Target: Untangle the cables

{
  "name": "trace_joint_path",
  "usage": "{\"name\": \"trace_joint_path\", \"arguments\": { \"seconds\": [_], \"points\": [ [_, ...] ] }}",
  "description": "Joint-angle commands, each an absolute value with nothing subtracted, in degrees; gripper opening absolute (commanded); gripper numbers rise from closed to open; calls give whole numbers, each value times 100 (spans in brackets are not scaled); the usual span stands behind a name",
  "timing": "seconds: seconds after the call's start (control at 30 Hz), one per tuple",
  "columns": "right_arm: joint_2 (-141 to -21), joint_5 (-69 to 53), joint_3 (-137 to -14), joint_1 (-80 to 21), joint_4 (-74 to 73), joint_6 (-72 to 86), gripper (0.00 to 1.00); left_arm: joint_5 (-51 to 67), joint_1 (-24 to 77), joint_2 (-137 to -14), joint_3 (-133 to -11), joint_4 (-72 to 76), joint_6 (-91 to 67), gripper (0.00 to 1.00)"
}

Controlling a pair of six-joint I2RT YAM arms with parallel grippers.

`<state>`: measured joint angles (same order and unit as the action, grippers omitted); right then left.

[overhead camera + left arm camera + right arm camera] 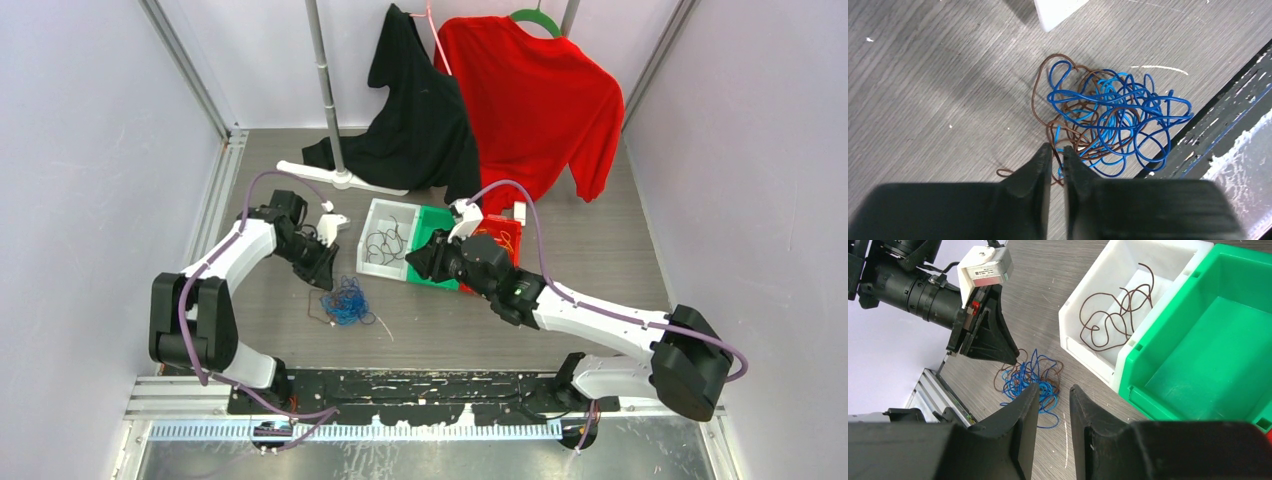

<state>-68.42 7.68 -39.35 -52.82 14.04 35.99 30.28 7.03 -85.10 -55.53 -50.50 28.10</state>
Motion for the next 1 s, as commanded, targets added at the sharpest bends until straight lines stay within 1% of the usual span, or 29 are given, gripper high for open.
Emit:
{"name": "trace_joint_path", "arguments": {
  "seconds": [0.0, 0.03, 0.07, 0.17, 0.33, 0.4, 0.5, 0.73, 0.97],
  "points": [
    [-6709, 829, -3981, -5290, 1764, 3585, 34, 2912, 712, -8424, -5731, -4954, 2846, 6],
    [-6734, 785, -3972, -5294, 1848, 3542, 34, 2956, 712, -8341, -5825, -5133, 2847, 2],
    [-6771, 711, -3967, -5298, 1959, 3494, 34, 3020, 712, -8246, -5937, -5294, 2861, 0],
    [-7003, 352, -4061, -5335, 2432, 3268, 41, 3223, 712, -7826, -6354, -5782, 2859, 0],
    [-7575, -388, -4394, -5438, 3326, 2848, 58, 3578, 723, -7007, -7175, -6537, 2889, 0],
    [-7822, -609, -4670, -5494, 3483, 2658, 61, 3752, 717, -6814, -7493, -6916, 2922, 0],
    [-8220, -931, -5073, -5577, 3743, 2415, 64, 3976, 720, -6603, -7924, -7388, 2894, 0],
    [-8874, -1364, -5605, -5807, 4573, 2257, 68, 4128, 788, -6365, -8592, -7882, 2859, 0],
    [-9094, -1815, -5840, -6066, 4706, 2118, 68, 4120, 850, -6286, -8978, -8050, 2823, 0]
  ]
}}
